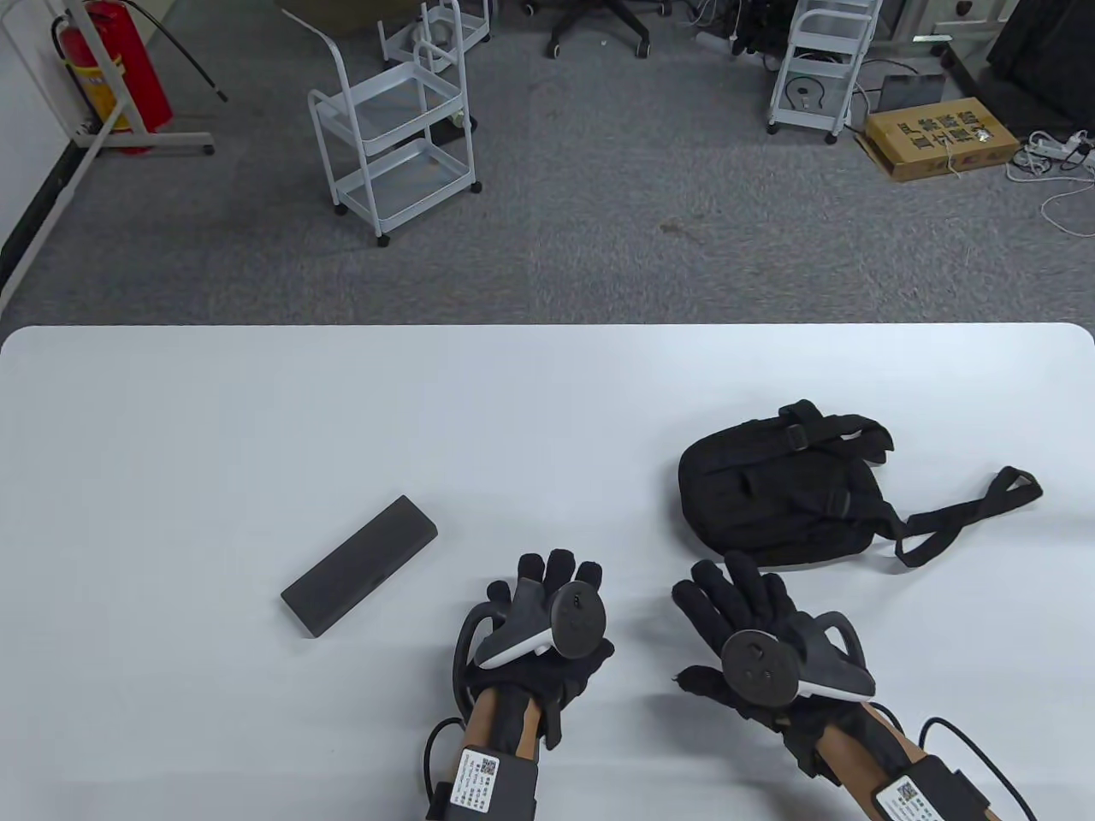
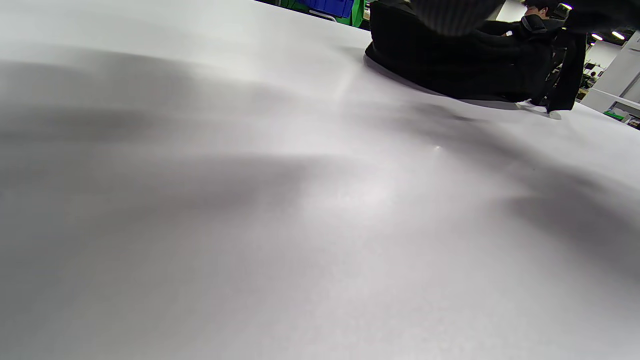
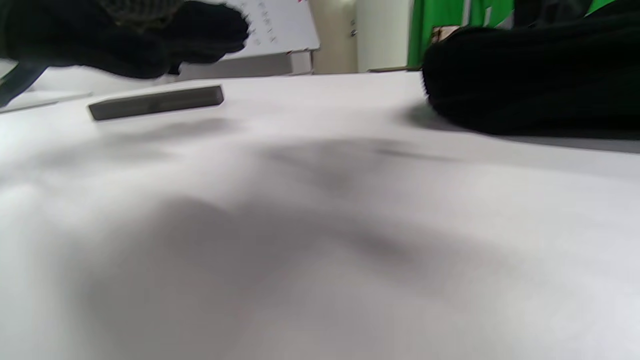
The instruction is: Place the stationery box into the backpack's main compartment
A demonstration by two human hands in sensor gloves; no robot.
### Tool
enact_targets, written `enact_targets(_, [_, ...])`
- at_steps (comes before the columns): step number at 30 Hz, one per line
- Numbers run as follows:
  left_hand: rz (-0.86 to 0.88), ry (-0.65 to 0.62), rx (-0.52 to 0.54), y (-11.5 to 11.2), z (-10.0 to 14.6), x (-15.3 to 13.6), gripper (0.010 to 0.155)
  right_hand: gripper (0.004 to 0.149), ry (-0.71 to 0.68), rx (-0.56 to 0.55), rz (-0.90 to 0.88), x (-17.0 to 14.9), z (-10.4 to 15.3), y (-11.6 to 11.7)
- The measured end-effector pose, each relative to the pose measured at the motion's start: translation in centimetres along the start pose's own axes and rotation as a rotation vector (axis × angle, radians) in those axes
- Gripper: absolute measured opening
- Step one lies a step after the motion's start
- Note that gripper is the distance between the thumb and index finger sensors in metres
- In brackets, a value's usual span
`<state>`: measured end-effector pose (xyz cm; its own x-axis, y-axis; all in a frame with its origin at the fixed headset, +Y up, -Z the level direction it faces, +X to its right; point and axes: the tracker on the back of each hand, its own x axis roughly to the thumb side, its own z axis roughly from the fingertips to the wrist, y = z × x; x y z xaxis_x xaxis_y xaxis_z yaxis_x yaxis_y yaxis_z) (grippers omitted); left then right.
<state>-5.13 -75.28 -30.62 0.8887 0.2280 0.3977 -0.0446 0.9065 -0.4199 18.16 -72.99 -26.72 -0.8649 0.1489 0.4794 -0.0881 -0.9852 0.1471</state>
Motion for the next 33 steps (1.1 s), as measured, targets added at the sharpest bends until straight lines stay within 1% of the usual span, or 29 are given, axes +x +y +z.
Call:
enact_targets(3, [0.003,0.005,0.008,0.0,0.0,-0.1,0.084,0.090,0.076,-0.074,-0.058,-1.9,0.0,-1.5])
enact_targets(5, [0.008,0.008,0.012,0.1,0.0,-0.2,0.084,0.089,0.134,-0.110,-0.096,-3.2,-0.1,-2.1])
enact_targets(8, [0.014,0.011,0.021,0.2,0.0,-0.2,0.084,0.092,0.230,-0.108,-0.113,-5.1,-0.7,-2.8])
enact_targets(11, [0.020,0.009,0.024,0.2,-0.1,-0.3,0.084,0.096,0.306,-0.092,-0.025,-6.5,-1.6,-2.9])
enact_targets(14, [0.028,0.010,0.022,0.2,-0.1,-0.5,0.084,0.099,0.386,-0.031,0.075,-7.5,-2.9,-2.5])
enact_targets(17, [0.030,0.011,0.021,0.2,-0.1,-0.5,0.084,0.101,0.454,0.006,0.163,-8.2,-4.3,-1.8])
enact_targets(21, [0.038,0.008,0.022,0.2,-0.1,-0.6,0.084,0.100,0.516,0.033,0.195,-8.6,-6.0,-0.7])
enact_targets(25, [0.039,0.009,0.013,0.1,-0.3,-0.7,0.084,0.095,0.578,0.022,0.267,-8.9,-7.0,0.1])
enact_targets(27, [0.046,0.008,0.013,0.1,-0.3,-0.8,0.084,0.092,0.579,0.007,0.253,-9.2,-7.4,0.6])
enact_targets(29, [0.052,0.008,0.009,0.0,-0.5,-1.0,0.084,0.090,0.567,-0.045,0.228,-9.5,-7.5,1.2])
enact_targets(30, [0.053,0.011,0.004,-0.1,-0.5,-1.1,0.084,0.088,0.573,-0.060,0.252,-9.6,-7.6,1.4])
enact_targets(32, [0.055,0.017,-0.006,-0.2,-0.6,-1.2,0.084,0.085,0.578,-0.033,0.270,-9.7,-7.8,1.5])
enact_targets(33, [0.057,0.016,-0.004,-0.2,-0.6,-1.2,0.084,0.082,0.572,-0.063,0.260,-9.6,-7.8,1.7])
